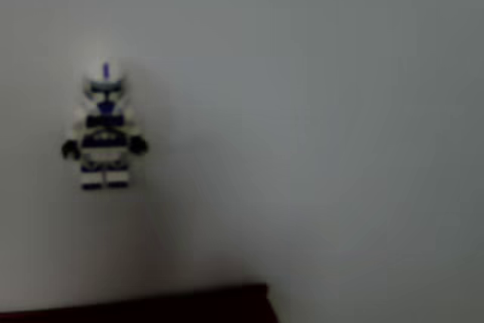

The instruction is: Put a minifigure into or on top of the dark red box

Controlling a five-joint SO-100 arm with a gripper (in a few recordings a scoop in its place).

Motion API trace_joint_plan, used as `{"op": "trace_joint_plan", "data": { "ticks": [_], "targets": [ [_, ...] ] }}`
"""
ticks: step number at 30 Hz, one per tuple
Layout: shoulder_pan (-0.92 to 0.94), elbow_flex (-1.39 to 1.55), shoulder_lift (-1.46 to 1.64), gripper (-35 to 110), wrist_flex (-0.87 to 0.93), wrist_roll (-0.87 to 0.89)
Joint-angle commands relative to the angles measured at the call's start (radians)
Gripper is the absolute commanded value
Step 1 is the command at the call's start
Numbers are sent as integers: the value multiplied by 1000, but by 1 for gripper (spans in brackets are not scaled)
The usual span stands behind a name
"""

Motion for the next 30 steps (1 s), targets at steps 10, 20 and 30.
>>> {"op": "trace_joint_plan", "data": {
  "ticks": [10, 20, 30],
  "targets": [
    [267, 123, -101, 16, -261, -103],
    [425, 367, 41, 21, -430, -117],
    [318, 207, -244, 20, -308, -196]
  ]
}}
